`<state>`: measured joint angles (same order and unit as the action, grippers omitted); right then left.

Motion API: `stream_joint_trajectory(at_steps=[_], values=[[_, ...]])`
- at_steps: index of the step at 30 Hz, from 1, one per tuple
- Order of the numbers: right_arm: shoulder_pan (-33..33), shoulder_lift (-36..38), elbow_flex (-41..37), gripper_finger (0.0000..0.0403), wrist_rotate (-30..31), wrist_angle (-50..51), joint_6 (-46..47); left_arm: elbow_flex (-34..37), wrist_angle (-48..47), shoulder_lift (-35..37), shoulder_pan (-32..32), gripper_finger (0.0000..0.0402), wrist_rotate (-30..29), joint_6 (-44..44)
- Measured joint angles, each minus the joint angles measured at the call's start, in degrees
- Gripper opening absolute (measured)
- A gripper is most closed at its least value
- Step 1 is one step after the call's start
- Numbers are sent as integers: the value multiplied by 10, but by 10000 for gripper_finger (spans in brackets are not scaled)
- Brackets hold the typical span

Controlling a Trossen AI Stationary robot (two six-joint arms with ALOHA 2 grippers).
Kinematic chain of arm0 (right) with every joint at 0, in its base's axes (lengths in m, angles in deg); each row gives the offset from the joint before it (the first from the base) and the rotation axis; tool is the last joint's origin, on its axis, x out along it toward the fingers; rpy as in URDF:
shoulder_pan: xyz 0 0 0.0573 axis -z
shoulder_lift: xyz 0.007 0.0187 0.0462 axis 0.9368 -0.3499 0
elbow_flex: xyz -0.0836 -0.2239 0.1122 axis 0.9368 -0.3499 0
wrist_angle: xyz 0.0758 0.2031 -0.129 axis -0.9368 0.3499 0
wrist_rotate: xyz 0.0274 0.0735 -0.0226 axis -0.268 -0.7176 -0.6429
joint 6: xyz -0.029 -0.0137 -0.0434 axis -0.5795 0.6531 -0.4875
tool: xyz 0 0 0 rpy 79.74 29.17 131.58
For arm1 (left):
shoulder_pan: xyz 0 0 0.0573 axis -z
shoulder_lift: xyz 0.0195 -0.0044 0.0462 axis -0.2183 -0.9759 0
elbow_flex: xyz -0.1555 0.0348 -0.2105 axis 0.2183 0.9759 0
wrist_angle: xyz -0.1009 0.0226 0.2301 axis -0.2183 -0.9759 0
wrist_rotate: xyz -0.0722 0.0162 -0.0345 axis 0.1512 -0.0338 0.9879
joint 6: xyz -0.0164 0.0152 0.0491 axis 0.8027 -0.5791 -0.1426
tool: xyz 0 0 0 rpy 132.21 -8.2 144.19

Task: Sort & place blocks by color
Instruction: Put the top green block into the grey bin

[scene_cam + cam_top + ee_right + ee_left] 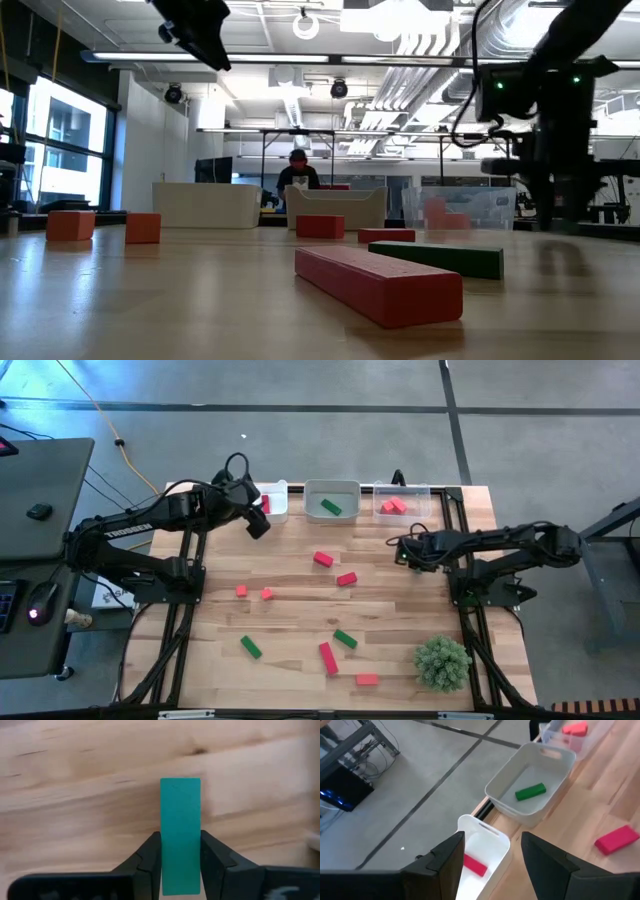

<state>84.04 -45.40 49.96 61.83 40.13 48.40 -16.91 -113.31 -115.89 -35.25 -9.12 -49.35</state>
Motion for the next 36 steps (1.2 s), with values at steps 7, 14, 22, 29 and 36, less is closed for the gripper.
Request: stream_joint_trajectory(at_steps=[7, 14, 22, 29, 36], values=[[1, 0, 56, 76, -16, 6, -123, 0, 8, 0, 0, 184, 21, 69], [1, 0, 133, 76, -12, -11, -290, 0, 15, 0, -6, 184, 57, 160], [1, 0, 226, 77, 28, -10, -438, 0, 48, -6, -21, 184, 142, 270], [5, 1, 293, 78, 54, -21, -564, 0, 93, -39, -33, 184, 204, 372], [23, 1, 328, 78, 49, -67, -688, 0, 159, -98, -32, 184, 267, 427]])
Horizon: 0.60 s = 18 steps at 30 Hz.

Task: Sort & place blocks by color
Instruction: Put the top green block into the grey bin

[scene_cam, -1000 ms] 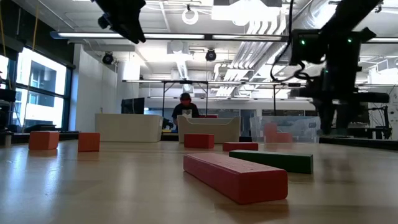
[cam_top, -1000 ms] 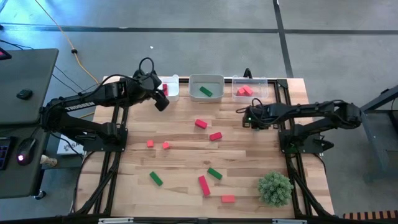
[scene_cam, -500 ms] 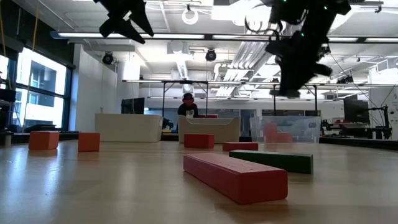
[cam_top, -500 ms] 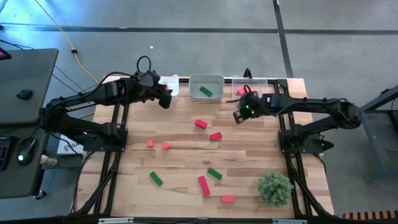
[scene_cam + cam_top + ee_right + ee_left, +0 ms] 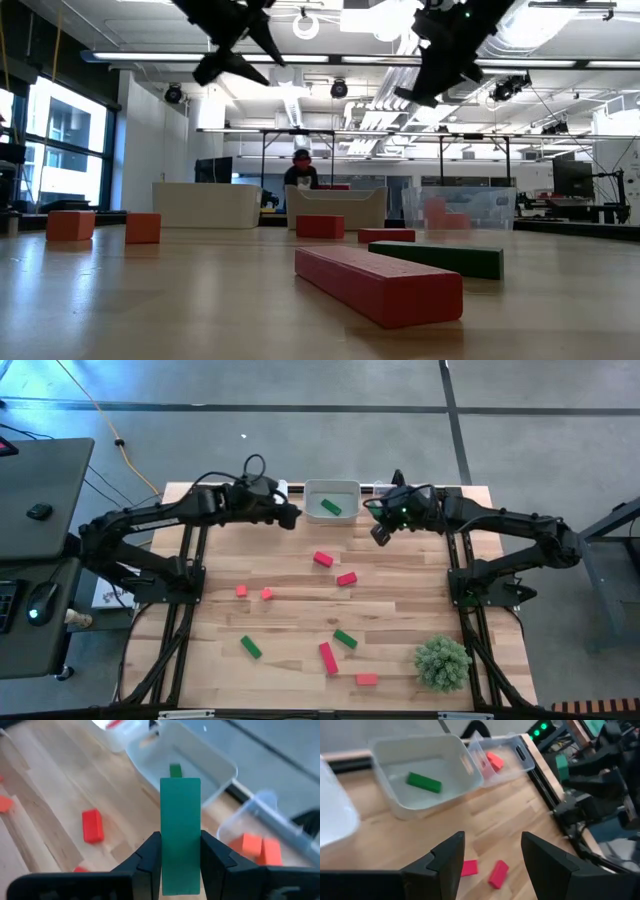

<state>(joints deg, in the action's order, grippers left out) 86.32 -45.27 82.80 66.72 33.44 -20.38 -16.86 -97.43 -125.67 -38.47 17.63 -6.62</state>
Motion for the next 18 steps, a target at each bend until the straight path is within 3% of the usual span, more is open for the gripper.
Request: stream_joint_trajectory(at_steps=[6, 18], values=[[9, 0, 5, 78, -12, -54, -105, 0, 49, -51, 2, 184, 40, 41], [6, -1, 5, 78, -57, -106, -274, 0, 123, -114, 31, 184, 41, 93]])
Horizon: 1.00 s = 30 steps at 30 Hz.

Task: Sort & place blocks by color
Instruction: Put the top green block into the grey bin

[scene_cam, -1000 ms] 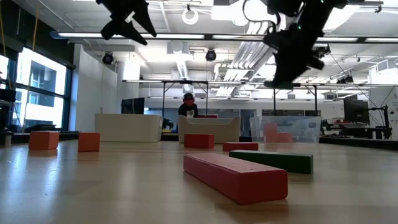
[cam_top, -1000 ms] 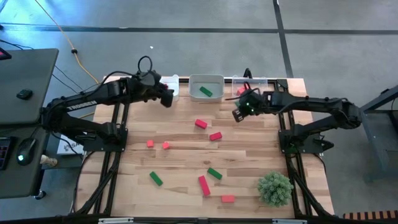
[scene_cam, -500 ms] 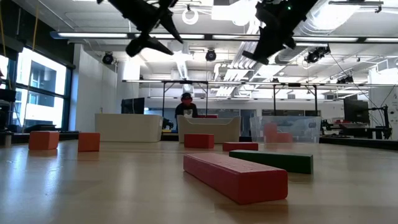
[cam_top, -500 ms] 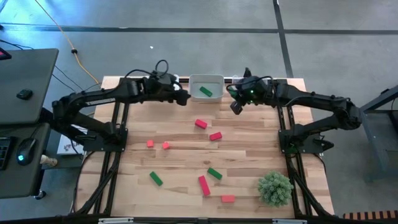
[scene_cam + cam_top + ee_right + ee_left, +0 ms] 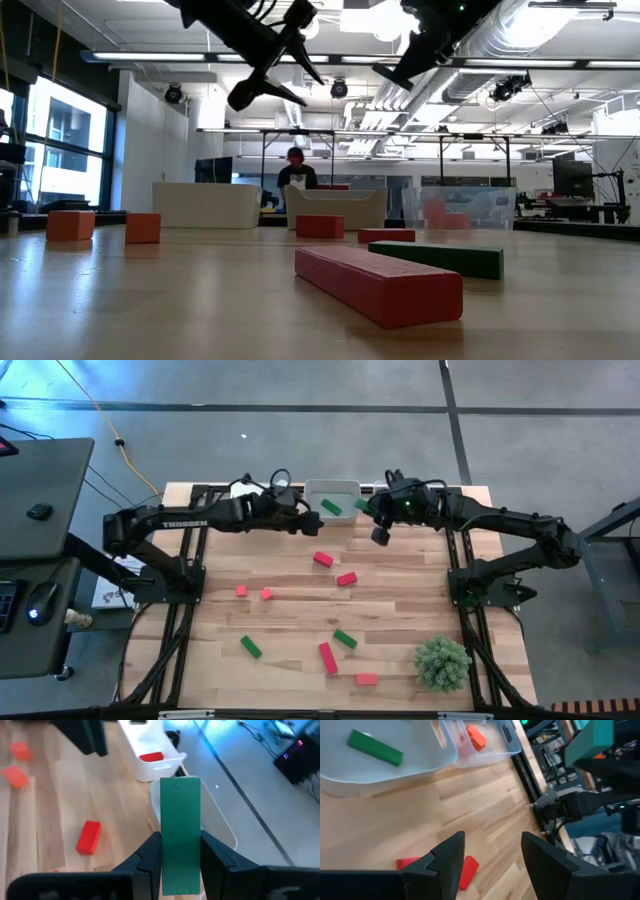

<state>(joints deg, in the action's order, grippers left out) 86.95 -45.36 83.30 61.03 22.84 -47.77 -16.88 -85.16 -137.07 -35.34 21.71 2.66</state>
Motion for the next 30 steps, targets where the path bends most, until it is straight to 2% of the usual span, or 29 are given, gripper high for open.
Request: stream_joint_trajectory(at_steps=[6, 11, 19, 30], values=[[-12, 0, 0, 78, -56, 1, -70, 0, 17, -13, 16, 184, 1, 16], [-30, 0, 0, 78, -81, 1, -84, 0, 22, -13, 24, 184, 20, 30], [-66, -6, 0, 78, -52, 10, -46, 0, 106, -13, 41, 184, 73, 45], [-112, -63, 0, 78, -37, 6, -8, 0, 122, -13, 53, 184, 68, 42]])
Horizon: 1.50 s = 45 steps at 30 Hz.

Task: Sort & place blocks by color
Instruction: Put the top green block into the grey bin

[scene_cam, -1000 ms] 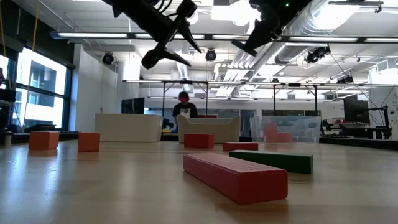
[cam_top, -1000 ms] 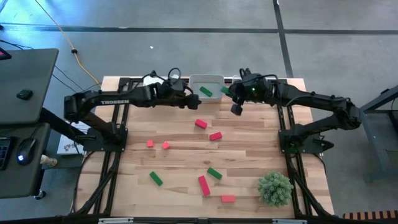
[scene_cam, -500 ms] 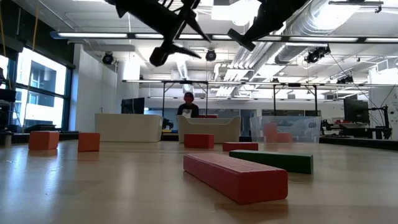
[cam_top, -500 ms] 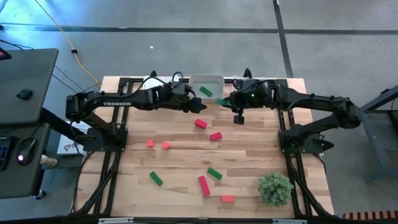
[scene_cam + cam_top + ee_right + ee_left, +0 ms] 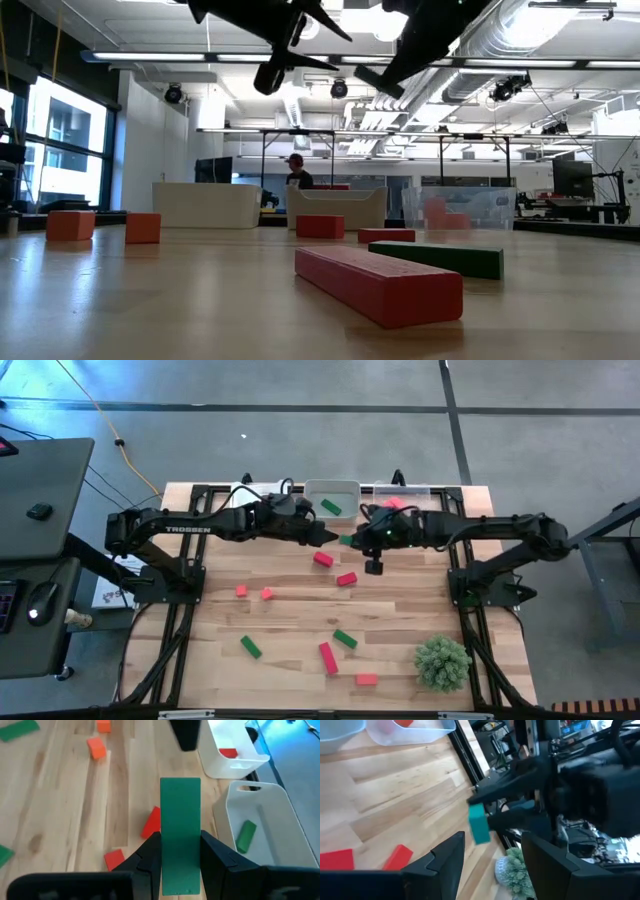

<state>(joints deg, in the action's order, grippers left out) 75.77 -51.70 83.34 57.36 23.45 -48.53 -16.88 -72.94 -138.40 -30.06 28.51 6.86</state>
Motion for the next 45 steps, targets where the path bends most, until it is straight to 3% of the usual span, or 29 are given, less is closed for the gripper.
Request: stream_joint_trajectory(at_steps=[8, 32, 40, 45], values=[[-23, -19, 0, 78, 62, -17, 9, 0, -49, 0, -2, 184, -14, -13], [-22, -50, -1, 78, 66, -138, -12, 0, -44, -8, -9, 184, -47, -28], [-20, -51, 3, 78, 67, -137, -26, -2, -29, -30, -9, 183, -42, -22], [-20, -55, 4, 78, 69, -134, -26, -2, -26, -32, -9, 157, -43, -23]])
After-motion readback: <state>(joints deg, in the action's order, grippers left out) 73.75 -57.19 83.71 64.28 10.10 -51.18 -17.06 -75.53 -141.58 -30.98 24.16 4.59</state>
